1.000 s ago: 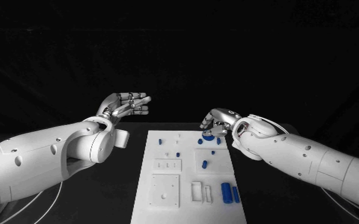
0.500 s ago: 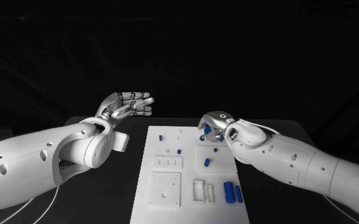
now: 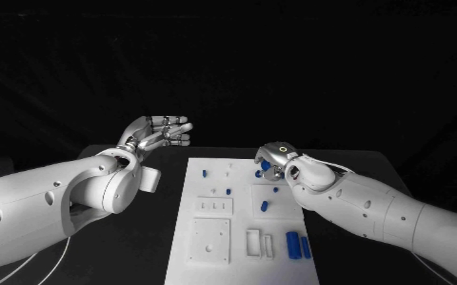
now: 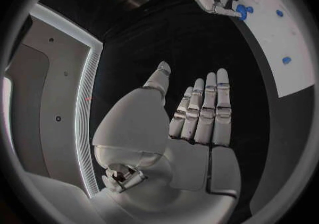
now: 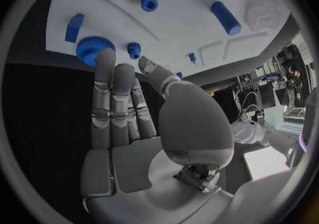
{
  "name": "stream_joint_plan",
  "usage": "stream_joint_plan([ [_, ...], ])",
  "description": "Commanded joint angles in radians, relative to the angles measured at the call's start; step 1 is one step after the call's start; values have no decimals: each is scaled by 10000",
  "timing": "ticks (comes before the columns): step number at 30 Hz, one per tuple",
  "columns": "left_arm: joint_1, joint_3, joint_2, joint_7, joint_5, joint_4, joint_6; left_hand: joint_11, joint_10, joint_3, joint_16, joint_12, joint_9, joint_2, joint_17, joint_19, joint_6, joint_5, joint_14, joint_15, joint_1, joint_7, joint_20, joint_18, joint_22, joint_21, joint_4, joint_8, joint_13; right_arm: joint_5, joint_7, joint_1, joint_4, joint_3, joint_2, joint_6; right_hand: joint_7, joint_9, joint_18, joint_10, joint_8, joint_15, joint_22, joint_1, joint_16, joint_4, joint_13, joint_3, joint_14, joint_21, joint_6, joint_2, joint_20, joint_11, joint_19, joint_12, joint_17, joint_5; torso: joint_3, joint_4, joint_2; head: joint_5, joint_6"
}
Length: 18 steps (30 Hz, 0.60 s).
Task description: Assemble the parts on the task board
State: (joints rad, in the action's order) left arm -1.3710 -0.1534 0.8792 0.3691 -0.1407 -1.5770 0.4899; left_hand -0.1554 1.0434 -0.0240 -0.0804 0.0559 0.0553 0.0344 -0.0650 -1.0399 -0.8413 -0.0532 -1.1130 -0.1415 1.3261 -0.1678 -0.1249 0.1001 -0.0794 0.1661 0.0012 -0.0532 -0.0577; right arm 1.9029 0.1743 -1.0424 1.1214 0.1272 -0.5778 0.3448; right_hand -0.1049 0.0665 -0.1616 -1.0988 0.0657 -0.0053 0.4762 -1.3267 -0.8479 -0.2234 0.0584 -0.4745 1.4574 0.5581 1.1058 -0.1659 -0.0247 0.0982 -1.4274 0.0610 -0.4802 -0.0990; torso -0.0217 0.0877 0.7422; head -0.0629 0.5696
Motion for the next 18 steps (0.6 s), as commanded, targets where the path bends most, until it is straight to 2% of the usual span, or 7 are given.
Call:
stream_joint_plan([
  [1, -24, 10, -25, 13, -92, 3, -116, -33, -73, -48, 68, 49, 16, 70, 9, 46, -72, 42, 94, 5, 11, -24, -3, -96, 17, -25, 1, -34, -8, 269, 187, 19, -27, -6, 19, 53, -11, -14, -22, 24, -39, 45, 71, 22, -74, 10, -11, -102, -58, -67, -17, -69, 29, -46, -30, -38, 31, -27, -30, 73, 95, -37, 17],
  [5, -33, 18, -9, 18, -97, 1, -109, -33, -73, -48, 68, 49, 16, 70, 9, 46, -72, 42, 94, 5, 11, -24, -3, -96, 17, -25, 1, -34, -8, 214, 120, 49, -35, -12, 23, -4, -13, -14, -25, 27, -38, 45, 154, 48, -105, 27, -11, -119, -64, -108, -15, -76, 33, -46, -38, -39, 64, -13, -43, 89, 145, -43, -7],
  [12, -78, 39, 14, 17, -100, 36, -97, -36, -82, -65, 65, 50, 15, 70, 8, 50, -61, 42, 102, 2, 2, -25, -7, -89, 20, -23, 18, -33, -8, 131, 5, 112, -92, -25, 72, -39, -2, -36, -46, -35, -40, 32, 312, 102, -218, 64, -12, -267, -72, -204, -13, -43, 26, -67, -90, -40, 87, 3, -37, 127, 241, -59, -15],
  [18, -113, 46, 30, 3, -101, 34, -101, -38, -86, -72, 64, 50, 15, 71, 8, 52, -56, 42, 105, 1, -2, -26, -9, -87, 21, -22, 25, -33, -8, 106, -44, 137, -182, -28, 91, -123, -6, -34, -50, -290, -38, 13, 465, 191, -317, 82, -12, -535, -92, -253, 51, -45, 6, -84, -122, -43, 93, 34, -57, 142, 303, -65, -24],
])
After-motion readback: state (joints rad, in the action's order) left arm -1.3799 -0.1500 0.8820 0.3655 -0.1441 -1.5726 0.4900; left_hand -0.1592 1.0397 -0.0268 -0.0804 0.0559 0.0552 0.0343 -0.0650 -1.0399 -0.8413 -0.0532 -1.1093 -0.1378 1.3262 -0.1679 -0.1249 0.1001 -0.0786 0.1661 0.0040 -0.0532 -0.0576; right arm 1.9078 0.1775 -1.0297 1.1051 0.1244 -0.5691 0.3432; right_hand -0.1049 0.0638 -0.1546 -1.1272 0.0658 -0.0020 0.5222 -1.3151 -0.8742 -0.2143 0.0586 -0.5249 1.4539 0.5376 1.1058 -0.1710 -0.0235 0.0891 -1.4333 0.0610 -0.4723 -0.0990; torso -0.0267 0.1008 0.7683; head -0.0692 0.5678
